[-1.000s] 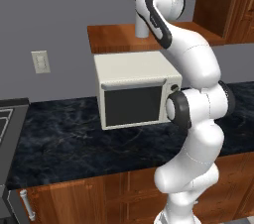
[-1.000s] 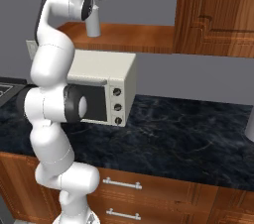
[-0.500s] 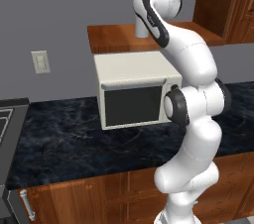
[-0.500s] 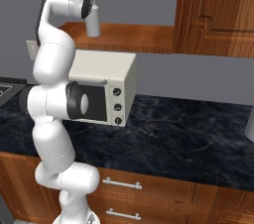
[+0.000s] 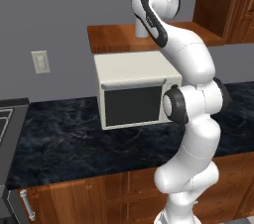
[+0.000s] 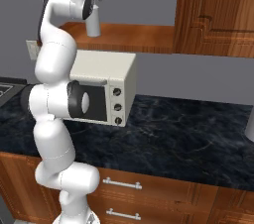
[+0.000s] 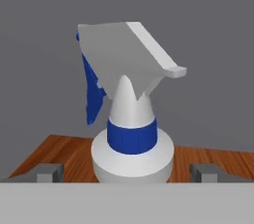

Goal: Open the cabinet. Pick the spray and place it next to the sink. Then close the cabinet.

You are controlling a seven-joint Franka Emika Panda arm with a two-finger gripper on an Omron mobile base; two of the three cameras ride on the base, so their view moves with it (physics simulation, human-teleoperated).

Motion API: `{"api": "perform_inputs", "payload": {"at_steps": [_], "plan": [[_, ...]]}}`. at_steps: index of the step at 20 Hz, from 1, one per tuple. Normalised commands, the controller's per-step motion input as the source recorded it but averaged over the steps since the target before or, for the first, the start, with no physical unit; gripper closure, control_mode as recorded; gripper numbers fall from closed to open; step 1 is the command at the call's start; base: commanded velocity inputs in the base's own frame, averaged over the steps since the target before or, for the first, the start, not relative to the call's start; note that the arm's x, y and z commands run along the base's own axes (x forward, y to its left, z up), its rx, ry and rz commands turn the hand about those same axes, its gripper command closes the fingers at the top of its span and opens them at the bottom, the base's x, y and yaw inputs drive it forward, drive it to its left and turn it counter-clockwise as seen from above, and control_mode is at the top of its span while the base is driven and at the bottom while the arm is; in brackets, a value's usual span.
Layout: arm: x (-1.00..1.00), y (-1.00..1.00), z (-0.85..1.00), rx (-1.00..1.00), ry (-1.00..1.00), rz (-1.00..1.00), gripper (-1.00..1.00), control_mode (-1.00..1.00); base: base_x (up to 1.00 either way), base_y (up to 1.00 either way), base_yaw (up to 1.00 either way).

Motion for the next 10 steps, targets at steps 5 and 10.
{"api": "perform_inputs", "payload": {"at_steps": [5, 10], "plan": [[0.00, 0.00, -0.06, 0.00, 0.00, 0.00, -1.00, -1.00, 0.00, 0.00, 0.00], [0.03, 0.00, -0.07, 0.00, 0.00, 0.00, -1.00, -1.00, 0.00, 0.00, 0.00]]}}
